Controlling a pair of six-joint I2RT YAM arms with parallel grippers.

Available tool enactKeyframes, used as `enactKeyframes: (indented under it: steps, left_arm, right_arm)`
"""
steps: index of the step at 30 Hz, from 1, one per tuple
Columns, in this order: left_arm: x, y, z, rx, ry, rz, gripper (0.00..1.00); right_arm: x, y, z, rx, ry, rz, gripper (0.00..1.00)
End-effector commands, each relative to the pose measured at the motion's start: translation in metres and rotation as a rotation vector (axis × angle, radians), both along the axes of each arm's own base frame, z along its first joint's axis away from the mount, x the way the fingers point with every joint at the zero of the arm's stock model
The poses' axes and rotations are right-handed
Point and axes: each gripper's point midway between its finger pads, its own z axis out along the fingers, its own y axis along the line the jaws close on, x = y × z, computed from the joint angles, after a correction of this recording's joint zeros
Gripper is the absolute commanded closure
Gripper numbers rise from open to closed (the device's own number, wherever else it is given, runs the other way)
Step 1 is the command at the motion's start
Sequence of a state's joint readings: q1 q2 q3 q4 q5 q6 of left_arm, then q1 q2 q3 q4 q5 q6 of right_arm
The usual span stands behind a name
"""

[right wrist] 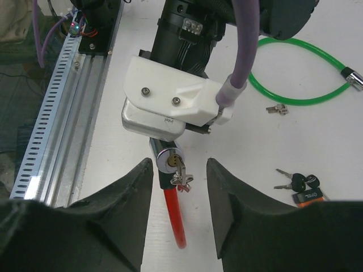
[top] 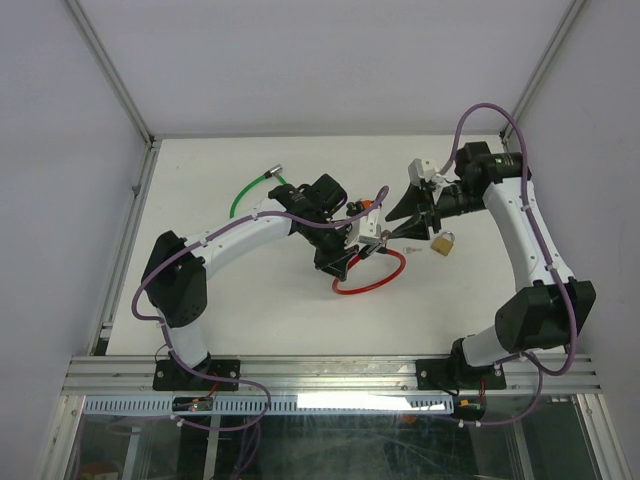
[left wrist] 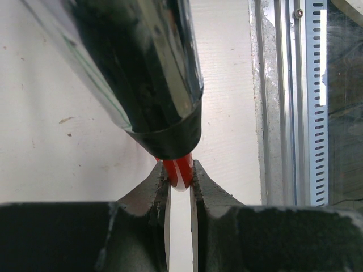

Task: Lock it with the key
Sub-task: Lock the lock.

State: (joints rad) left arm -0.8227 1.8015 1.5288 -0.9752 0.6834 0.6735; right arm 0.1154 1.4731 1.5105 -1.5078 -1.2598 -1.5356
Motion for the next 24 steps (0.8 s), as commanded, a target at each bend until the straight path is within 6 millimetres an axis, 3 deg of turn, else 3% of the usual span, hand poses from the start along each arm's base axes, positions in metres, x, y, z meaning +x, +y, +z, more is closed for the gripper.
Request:
enactKeyframes:
  steps: [1,13,20,24]
  left_arm:
    - [0.013,-0.014,0.016,-0.084,-0.074,-0.025,1.00]
    - [0.011,-0.014,0.017,-0.085,-0.069,-0.025,1.00]
    - [0.012,-0.013,0.018,-0.086,-0.078,-0.023,1.00]
    - [0.012,-0.014,0.017,-0.086,-0.076,-0.024,1.00]
  right_arm:
    - [-0.002,0.003,0.004,0.004,0.033,0.003,0.57]
    - [-0.005,0.009,-0.004,-0.036,0.037,0.040,0.68]
    - [-0.004,0.007,-0.011,-0.083,0.030,0.046,0.82]
    - [-0.007,0.005,-0.013,-0.121,-0.013,0.062,0.95]
